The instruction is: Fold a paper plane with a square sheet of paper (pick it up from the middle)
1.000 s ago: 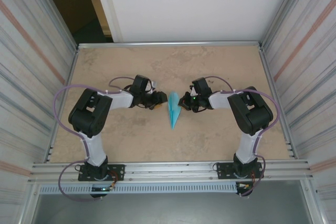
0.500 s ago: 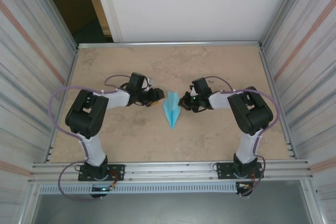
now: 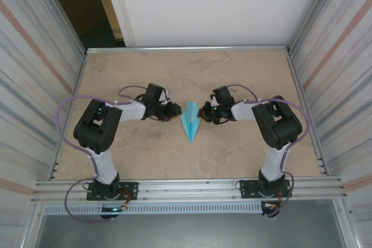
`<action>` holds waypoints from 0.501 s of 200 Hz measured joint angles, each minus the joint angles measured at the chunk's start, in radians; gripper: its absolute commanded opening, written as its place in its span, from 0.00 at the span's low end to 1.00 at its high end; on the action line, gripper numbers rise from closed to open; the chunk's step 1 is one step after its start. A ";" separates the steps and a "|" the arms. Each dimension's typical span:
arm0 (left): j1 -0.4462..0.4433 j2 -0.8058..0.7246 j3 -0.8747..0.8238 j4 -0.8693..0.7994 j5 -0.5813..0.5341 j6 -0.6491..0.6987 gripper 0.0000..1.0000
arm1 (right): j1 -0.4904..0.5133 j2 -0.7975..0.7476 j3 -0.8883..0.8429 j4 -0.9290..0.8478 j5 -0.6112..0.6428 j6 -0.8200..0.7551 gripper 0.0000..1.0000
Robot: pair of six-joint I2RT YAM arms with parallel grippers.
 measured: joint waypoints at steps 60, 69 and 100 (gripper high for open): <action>-0.016 0.045 0.011 0.002 0.051 0.004 0.13 | 0.000 0.000 0.000 0.000 -0.001 0.000 0.03; -0.016 0.045 0.012 0.002 0.054 0.005 0.09 | 0.000 0.000 0.000 0.001 -0.001 0.000 0.03; -0.010 0.043 0.015 0.001 0.054 0.012 0.00 | 0.000 0.000 0.000 0.003 -0.004 0.000 0.02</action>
